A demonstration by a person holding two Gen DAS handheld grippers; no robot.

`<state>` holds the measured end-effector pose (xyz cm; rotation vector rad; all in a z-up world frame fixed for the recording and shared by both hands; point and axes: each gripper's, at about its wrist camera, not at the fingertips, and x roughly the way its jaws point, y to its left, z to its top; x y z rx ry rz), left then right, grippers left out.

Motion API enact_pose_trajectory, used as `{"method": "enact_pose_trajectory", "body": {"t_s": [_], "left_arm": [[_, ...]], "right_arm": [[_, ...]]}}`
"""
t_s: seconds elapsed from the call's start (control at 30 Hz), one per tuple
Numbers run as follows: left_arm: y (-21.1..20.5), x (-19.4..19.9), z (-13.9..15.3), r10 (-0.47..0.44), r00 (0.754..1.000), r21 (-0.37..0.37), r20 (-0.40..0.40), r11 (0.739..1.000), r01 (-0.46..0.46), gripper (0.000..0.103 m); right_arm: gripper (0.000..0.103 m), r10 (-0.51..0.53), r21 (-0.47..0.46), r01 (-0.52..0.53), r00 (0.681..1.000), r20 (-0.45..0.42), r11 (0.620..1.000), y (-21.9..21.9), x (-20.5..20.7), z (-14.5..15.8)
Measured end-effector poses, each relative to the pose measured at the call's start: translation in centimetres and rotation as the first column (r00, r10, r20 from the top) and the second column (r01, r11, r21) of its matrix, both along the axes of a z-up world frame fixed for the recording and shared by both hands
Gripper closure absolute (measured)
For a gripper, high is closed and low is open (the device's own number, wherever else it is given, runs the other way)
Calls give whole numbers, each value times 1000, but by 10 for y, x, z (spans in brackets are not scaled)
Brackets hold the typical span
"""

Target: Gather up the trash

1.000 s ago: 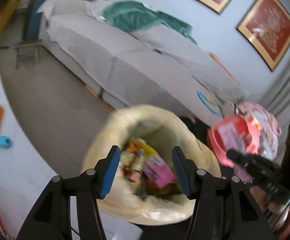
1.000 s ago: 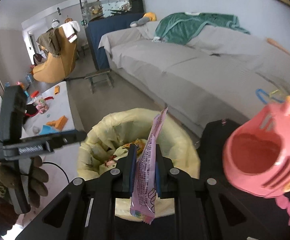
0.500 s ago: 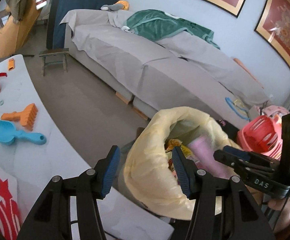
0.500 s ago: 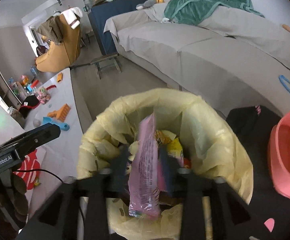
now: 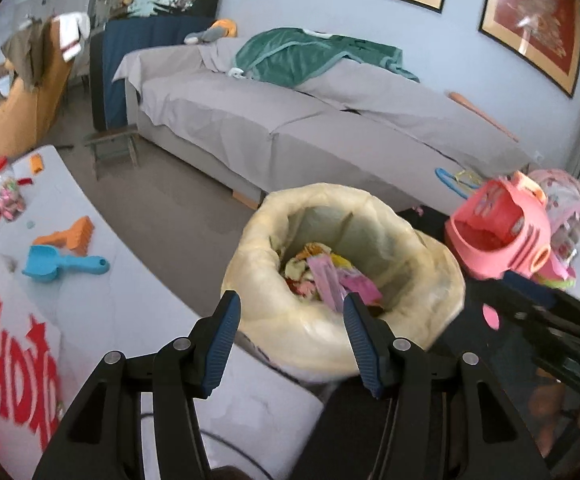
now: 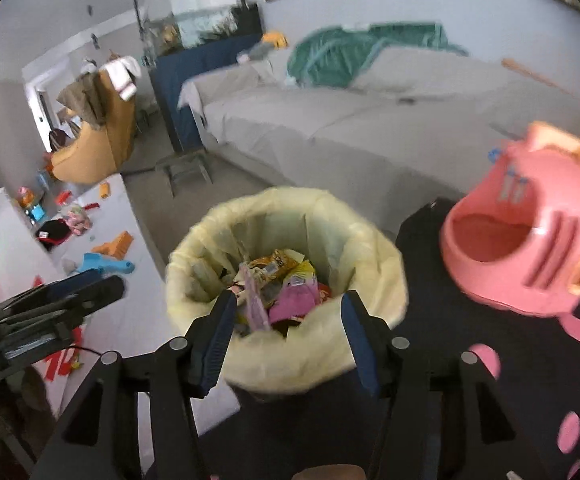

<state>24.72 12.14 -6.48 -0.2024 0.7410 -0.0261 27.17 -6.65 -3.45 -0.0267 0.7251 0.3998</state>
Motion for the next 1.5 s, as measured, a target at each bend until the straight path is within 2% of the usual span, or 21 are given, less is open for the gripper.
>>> {"method": "enact_pose_trajectory", "body": {"t_s": [0.13, 0.27, 0.37, 0.53, 0.6, 1.03, 1.5], "left_arm": [[-27, -37, 21, 22, 1000, 58, 18, 998, -23, 49], [-55, -80, 41, -20, 998, 76, 56, 997, 16, 49], [-78, -108, 48, -42, 997, 143, 70, 989, 32, 49], [-92, -138, 52, -37, 997, 182, 70, 983, 24, 49], [-93, -146, 57, -26, 997, 195, 77, 981, 10, 49], [-98, -194, 90, -24, 982, 196, 186, 981, -14, 49], [-88, -198, 93, -10, 985, 175, 175, 984, -21, 49]], "right_arm": [[48, -20, -2, 20, 997, 79, 1000, -24, -57, 27], [45, -62, 20, 60, 994, 87, 998, -49, -100, 40], [45, -91, 33, 88, 991, 99, 996, -66, -137, 42], [45, -136, -57, 147, 977, 164, 988, -73, -175, 44], [45, -132, -47, 143, 973, 189, 989, -77, -189, 49], [45, -174, 0, 180, 955, 241, 984, -89, -230, 73], [45, -182, -10, 190, 954, 238, 982, -88, -233, 79]]}}
